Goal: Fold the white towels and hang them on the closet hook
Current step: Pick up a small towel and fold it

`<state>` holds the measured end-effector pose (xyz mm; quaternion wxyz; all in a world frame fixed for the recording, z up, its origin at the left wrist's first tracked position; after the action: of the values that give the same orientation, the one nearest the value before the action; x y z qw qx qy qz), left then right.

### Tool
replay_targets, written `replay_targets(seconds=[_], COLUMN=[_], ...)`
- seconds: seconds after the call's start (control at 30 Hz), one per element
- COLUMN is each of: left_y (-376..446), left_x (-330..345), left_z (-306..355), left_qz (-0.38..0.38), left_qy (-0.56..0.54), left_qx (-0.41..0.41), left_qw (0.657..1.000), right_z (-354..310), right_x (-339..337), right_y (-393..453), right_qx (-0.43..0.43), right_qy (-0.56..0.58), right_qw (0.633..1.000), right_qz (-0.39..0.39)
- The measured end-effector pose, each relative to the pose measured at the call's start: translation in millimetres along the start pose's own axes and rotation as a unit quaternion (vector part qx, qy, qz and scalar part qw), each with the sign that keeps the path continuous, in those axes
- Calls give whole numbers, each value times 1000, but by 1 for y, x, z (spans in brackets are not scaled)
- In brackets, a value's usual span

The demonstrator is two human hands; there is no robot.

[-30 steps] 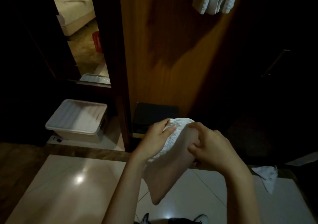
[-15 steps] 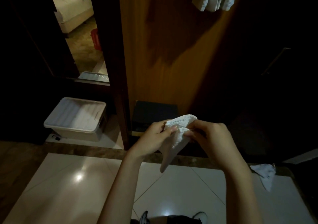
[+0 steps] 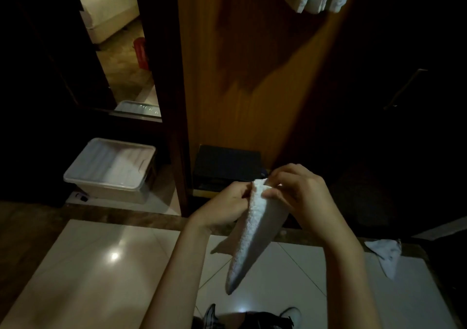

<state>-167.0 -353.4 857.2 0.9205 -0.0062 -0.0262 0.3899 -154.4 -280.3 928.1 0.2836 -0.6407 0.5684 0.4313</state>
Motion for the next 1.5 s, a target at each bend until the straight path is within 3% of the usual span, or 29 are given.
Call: replay_targets(seconds=[0.17, 0.2, 0.3, 0.47, 0.67, 0.77, 0.83, 0.9, 1.07, 1.27, 1.33, 1.43, 1.5], left_y=[-6, -7, -9, -5, -4, -2, -2, -1, -7, -24, -28, -27, -23], left_x=[-4, -2, 14, 0, 0, 2, 1, -5, -37, -68, -77, -82, -76], left_z=[-6, 0, 11, -5, -14, -22, -23, -19, -8, -19, -28, -33, -30], left_qz=[25, 13, -58, 46, 29, 32, 56, 99, 256, 391, 399, 351, 292], left_qy=[-214, -217, -103, 59, 29, 1, -49, -120, -212, -250, -309, -411, -408], left_qx=[0, 13, 19, -21, -33, -50, -46, -29, 22, 9, 4, 36, 55], left_qw=[976, 976, 993, 997, 999, 998, 996, 987, 943, 886, 864, 841, 863], right_z=[-7, -9, -11, -19, -2, 30, 50, 56, 43, 33, 31, 32, 35], right_x=[-11, -13, -17, -31, -56, -46, -18, 17, 75, 113, 113, 103, 95], right_y=[-2, -3, -7, -13, -23, -24, -19, -13, -5, -11, -14, -9, -5], right_qx=[-19, -19, -23, -64, -56, 32, 119, 168, 137, 125, 114, 102, 104], right_qy=[16, 19, 61, 221, 293, 396, 480, 523, 526, 445, 424, 445, 468], right_qw=[999, 999, 996, 967, 925, 866, 825, 814, 839, 873, 880, 876, 868], right_qz=[40, 47, 68, 107, 235, 305, 276, 189, 7, -156, -180, -154, -131])
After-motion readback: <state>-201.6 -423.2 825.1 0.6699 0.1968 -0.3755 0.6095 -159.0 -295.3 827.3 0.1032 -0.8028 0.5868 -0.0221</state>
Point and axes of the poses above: each hand's wrist, its own y-axis towards the middle knuckle, its own x-axis out of the palm, z = x × y, the point moved 10 cm from there along y, towards the middle knuckle, and after that the axes turned 2 degrees about -z, right-handed, at the moved point
